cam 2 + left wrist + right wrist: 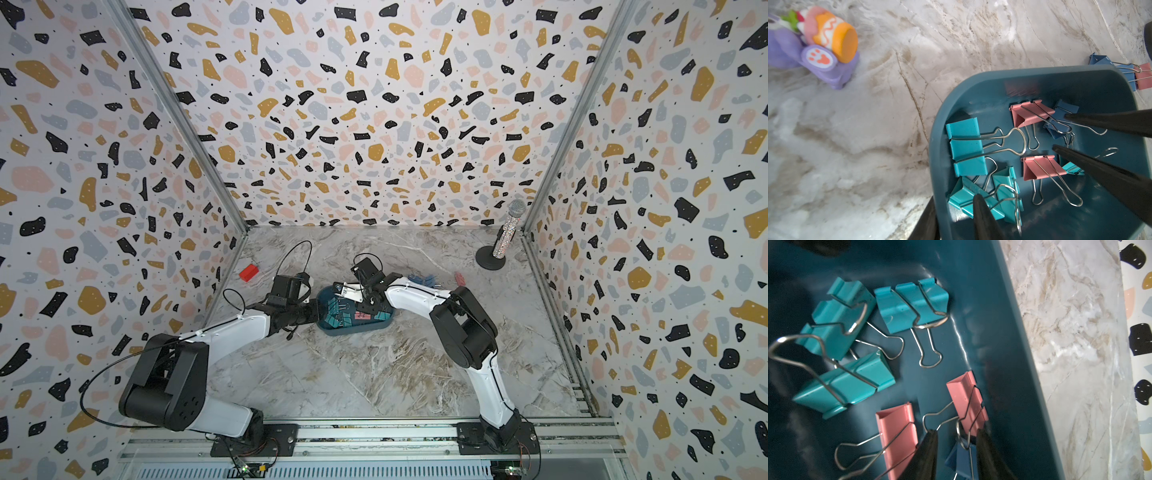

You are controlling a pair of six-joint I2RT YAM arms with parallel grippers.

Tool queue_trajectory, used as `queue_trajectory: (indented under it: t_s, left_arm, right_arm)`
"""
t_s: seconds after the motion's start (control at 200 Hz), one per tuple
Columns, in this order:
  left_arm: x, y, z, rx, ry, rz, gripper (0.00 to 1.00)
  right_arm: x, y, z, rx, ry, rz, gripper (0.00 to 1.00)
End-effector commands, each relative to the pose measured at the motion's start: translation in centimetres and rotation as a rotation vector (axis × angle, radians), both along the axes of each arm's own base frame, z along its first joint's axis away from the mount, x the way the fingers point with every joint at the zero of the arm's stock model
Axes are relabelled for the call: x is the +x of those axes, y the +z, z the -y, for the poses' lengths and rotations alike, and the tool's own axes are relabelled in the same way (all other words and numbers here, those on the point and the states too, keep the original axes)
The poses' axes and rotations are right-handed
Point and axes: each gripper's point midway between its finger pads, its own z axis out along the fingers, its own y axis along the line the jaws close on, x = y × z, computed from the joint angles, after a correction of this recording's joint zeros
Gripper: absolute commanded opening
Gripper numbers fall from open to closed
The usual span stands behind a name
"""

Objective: Take out the binder clips from the storage box
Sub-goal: Pick up the binder clip from the storage box.

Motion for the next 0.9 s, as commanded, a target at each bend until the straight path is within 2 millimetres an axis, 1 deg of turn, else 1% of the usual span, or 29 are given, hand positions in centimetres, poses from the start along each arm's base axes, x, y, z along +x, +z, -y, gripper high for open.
queue_trajectory:
  t_s: [0.0,0.155,0.305,0.441,0.621,0.726,0.896]
  left_arm:
    - [0.3,0.6,0.4,-0.027,-0.01,0.03,0.3]
    - [0.3,0.7,0.4,-0.028,-0.01,0.032,0.3]
    - [0.3,0.6,0.4,-0.03,-0.012,0.029,0.3]
    - [0.2,0.7,0.4,-0.03,-0.01,0.031,0.3]
    - [0.2,0.6,0.4,-0.03,-0.009,0.03,0.3]
    - [0.2,0.7,0.4,-0.03,-0.01,0.032,0.3]
    - [0.2,0.8,0.3,-0.027,-0.009,0.036,0.3]
  right_arm:
    - [0.8,1.8,-1.0,0.023,0.002,0.045,0.36]
    - [1.0,1.8,-1.1,0.025,-0.002,0.054,0.35]
    - [1.1,2.0,-1.3,0.034,-0.004,0.06,0.3]
    - [1.2,2.2,-1.5,0.047,-0.002,0.061,0.29]
    - [1.2,2.3,-1.5,0.052,-0.004,0.061,0.15]
    - [1.2,2.9,-1.5,0.066,-0.007,0.071,0.08]
    - [0.7,4.6,-1.4,0.093,-0.001,0.076,0.04]
